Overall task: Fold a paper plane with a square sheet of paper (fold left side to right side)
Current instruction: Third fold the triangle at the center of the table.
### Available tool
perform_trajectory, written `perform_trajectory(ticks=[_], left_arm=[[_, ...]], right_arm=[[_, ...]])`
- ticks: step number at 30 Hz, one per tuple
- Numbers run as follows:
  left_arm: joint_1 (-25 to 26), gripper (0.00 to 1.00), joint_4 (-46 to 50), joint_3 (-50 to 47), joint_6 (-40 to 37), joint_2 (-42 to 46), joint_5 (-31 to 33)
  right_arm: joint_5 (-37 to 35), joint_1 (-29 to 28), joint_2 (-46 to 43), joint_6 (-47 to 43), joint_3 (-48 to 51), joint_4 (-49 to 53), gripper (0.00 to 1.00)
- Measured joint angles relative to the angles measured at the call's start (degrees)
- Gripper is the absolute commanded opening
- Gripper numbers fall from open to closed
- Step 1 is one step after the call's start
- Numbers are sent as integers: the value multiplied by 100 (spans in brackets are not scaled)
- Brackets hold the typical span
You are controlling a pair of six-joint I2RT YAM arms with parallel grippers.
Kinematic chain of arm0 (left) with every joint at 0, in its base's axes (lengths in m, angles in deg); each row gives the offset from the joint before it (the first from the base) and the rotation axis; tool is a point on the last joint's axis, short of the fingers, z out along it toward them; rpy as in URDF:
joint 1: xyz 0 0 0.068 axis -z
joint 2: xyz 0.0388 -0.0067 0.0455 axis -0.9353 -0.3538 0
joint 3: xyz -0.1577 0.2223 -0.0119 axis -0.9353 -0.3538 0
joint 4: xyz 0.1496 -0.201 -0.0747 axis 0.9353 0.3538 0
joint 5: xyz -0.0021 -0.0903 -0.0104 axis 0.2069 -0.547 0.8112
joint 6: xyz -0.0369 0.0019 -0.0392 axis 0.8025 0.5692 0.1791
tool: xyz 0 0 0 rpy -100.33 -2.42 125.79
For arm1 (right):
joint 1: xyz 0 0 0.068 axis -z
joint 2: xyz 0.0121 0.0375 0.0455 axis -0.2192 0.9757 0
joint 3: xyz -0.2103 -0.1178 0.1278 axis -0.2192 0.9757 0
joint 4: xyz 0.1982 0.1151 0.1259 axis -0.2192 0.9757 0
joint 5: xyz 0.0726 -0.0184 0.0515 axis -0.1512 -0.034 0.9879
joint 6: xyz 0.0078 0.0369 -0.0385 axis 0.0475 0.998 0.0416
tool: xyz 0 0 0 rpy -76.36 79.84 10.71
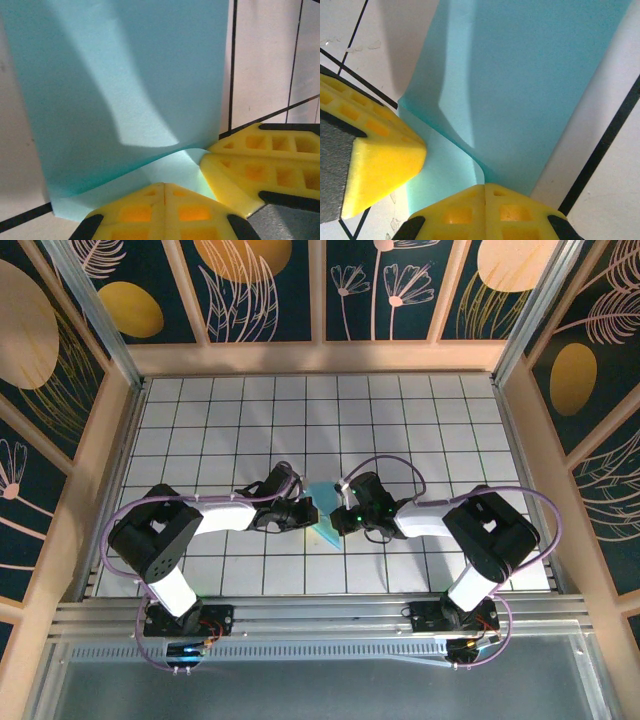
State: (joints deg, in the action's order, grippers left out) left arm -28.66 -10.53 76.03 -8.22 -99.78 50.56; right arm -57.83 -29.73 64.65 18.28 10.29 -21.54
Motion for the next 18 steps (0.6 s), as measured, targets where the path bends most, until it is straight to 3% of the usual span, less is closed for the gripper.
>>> perform_trajectory(ticks=[18], left_arm=[[0,0,11,-120,-2,4,109]], right_arm=[[37,0,74,-13,-83,17,0]])
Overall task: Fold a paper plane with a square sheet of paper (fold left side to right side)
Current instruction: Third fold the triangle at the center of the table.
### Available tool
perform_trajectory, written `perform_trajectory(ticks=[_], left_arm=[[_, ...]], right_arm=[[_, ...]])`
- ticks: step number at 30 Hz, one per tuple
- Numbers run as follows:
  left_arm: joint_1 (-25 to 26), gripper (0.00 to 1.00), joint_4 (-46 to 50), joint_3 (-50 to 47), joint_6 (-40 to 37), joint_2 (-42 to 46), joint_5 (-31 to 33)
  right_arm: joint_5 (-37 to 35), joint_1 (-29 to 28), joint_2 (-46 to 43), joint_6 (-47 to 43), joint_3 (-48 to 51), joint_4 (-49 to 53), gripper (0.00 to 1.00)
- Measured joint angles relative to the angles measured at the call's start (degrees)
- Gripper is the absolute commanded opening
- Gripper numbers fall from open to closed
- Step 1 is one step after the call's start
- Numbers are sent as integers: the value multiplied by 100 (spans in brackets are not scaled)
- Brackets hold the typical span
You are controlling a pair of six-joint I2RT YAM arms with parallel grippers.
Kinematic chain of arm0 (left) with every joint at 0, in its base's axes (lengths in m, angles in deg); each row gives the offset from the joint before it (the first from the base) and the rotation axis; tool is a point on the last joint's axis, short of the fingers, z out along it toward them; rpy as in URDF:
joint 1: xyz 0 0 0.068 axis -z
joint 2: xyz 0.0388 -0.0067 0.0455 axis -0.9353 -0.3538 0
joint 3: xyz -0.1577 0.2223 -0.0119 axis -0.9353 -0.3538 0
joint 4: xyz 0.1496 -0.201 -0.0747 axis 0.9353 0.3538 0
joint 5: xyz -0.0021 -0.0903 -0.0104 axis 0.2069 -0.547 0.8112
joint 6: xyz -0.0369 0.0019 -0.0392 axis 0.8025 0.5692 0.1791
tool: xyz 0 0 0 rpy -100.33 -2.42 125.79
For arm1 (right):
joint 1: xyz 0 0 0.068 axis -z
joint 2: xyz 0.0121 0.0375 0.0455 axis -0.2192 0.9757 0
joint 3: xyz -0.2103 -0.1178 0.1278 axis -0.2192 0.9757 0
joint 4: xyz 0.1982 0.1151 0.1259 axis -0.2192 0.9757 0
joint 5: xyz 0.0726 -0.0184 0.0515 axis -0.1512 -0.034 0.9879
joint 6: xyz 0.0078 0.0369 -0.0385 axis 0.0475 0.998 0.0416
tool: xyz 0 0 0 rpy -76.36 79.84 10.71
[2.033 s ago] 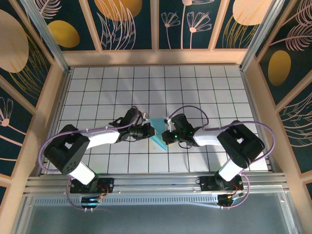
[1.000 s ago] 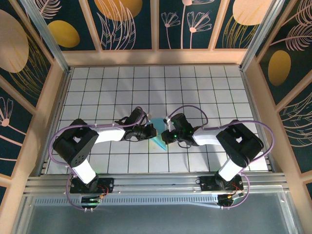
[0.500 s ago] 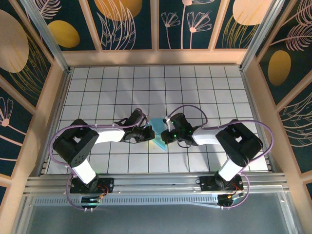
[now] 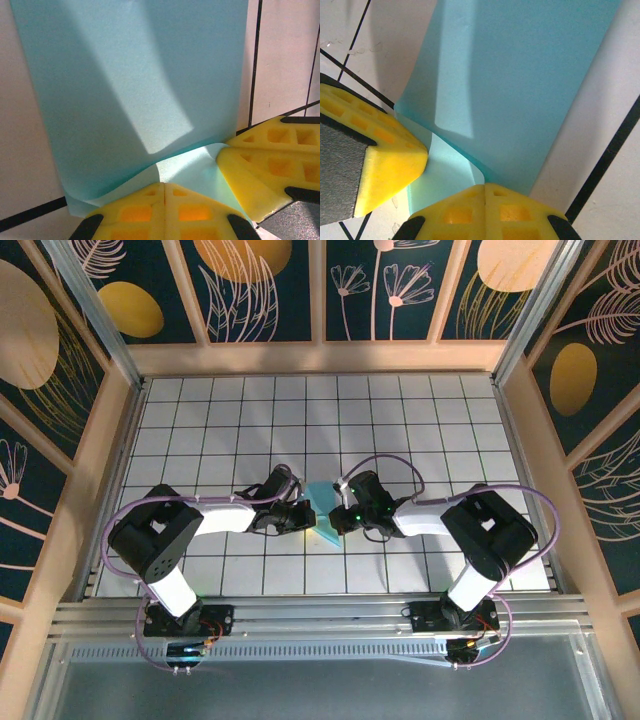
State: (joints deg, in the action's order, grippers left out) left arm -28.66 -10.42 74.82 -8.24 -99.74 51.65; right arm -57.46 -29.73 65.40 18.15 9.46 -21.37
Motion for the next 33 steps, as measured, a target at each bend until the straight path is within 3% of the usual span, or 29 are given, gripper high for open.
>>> perform_trajectory(ticks=[13,21,23,26,30,33], left_arm=[[0,0,-105,-79,2,24,2],[0,0,-122,-83,4,24,2],[0,0,-122,-83,4,24,2],[0,0,-122,-83,4,24,2],[0,0,-122,-83,4,24,2],[0,0,-122,-83,4,24,2]], right_arm=[[94,37,-4,44,-195,332,23],[136,396,-433,184,-245,824,40],[175,490,-638,199,-245,966,39],[463,603,-997,304,-232,1143,24],[1311,629,-1364,643,20,1040,8],[1930,610,-1405,1054,365,765,3]])
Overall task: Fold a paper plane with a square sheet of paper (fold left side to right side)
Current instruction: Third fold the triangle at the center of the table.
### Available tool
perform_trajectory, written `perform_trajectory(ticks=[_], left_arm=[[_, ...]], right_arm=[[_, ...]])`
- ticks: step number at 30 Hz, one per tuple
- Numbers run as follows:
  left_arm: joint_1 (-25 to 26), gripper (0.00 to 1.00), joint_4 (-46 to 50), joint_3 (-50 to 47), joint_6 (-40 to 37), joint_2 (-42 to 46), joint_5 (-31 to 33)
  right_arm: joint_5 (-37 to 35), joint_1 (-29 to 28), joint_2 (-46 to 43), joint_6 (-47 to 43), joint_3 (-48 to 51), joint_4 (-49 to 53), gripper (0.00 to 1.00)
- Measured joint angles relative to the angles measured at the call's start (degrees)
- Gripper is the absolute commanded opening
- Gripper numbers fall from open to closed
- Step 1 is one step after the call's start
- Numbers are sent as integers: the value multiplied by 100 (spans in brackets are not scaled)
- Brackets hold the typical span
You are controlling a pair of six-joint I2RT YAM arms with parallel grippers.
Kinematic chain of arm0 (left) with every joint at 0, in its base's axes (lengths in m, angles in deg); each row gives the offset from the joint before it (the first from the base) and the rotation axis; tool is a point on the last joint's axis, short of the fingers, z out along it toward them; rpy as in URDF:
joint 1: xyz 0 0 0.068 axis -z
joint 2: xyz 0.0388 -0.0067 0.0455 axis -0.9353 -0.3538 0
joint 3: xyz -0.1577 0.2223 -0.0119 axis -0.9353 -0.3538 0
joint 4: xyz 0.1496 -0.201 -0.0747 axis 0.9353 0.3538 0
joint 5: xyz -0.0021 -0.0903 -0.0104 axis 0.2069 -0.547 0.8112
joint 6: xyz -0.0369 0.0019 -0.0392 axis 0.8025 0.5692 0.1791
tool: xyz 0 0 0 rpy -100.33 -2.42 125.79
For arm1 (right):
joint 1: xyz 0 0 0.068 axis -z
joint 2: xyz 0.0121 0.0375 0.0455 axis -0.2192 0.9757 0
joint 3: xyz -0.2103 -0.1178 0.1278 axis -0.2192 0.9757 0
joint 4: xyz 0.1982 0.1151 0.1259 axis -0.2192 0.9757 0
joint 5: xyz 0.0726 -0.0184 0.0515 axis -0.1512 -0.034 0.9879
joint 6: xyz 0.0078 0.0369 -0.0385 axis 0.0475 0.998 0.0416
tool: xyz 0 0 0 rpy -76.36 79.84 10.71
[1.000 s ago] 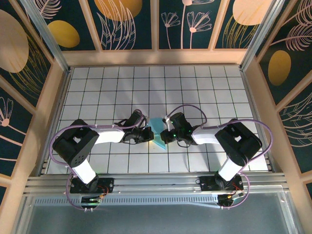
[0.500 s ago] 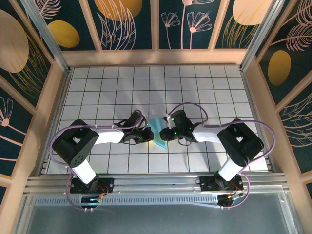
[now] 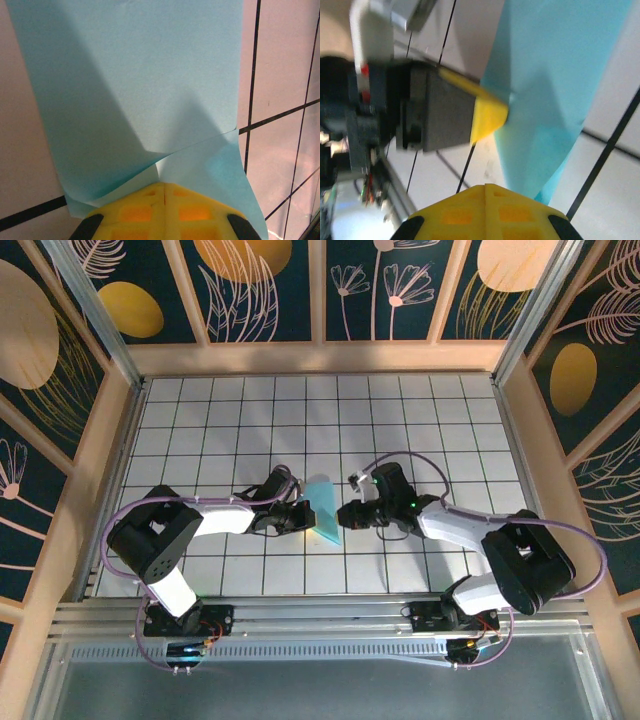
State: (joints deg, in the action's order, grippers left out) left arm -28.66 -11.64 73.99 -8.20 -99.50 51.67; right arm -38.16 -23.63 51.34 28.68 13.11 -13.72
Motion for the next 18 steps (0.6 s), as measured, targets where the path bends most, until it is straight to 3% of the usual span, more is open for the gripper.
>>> perform_trajectory(ticks=[6,18], left_arm=[[0,0,2,2,0,0,0],[0,0,9,7,-2,0,13]], right_arm=[[566,-122,192,459,295,-282,2],[649,-210,601,579,293,-474,2]])
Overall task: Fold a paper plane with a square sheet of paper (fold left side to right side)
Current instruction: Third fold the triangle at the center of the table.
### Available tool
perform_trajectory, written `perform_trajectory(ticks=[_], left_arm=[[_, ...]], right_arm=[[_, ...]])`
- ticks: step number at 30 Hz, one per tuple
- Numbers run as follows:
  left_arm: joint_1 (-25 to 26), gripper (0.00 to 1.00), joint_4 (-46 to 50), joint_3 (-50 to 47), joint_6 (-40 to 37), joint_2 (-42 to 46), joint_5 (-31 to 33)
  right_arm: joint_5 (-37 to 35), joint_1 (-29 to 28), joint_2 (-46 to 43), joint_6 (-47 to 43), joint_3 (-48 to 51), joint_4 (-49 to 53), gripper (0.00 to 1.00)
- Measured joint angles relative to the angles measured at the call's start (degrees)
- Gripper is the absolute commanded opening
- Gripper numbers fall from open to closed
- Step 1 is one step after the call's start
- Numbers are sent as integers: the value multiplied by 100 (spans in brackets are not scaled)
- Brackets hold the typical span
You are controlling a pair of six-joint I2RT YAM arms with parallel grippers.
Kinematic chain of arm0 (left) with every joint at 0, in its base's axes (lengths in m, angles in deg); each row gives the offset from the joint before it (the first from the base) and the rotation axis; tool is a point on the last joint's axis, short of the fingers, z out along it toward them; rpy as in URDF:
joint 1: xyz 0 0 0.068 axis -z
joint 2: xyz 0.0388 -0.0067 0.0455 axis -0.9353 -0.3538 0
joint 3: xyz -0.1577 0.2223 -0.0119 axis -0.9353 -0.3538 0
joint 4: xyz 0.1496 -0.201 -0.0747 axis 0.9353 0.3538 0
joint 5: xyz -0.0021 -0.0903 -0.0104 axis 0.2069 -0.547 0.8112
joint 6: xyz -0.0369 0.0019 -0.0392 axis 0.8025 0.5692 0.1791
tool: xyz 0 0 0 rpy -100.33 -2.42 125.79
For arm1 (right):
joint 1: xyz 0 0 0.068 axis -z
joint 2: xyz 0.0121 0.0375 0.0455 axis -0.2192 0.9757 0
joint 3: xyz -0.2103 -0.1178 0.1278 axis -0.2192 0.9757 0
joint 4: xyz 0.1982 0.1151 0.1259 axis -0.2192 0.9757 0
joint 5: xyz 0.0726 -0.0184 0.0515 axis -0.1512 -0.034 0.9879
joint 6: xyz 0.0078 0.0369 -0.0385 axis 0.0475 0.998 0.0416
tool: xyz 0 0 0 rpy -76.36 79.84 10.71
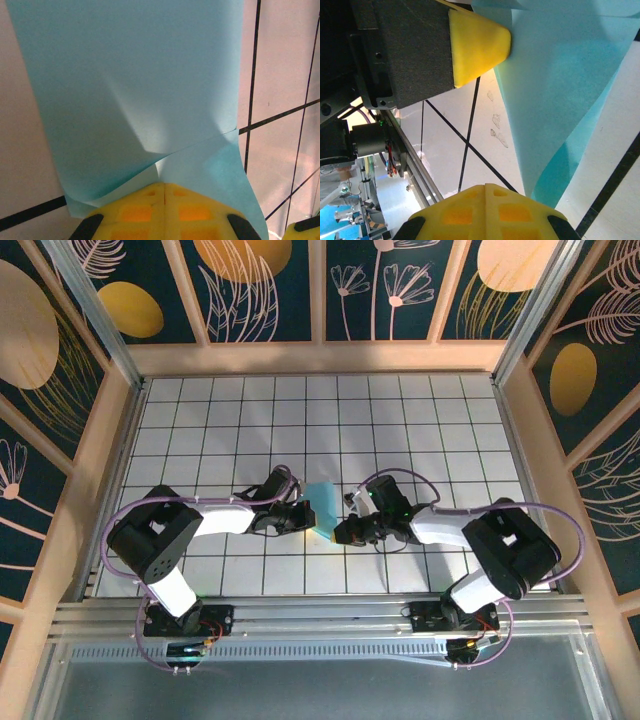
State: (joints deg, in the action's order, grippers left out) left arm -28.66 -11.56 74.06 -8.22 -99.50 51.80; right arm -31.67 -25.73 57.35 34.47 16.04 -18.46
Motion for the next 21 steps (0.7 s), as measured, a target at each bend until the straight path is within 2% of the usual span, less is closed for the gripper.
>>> perform_trajectory(ticks=[21], left_arm=[[0,0,2,2,0,0,2]], right_arm=[[-9,-79,297,0,0,-24,1]])
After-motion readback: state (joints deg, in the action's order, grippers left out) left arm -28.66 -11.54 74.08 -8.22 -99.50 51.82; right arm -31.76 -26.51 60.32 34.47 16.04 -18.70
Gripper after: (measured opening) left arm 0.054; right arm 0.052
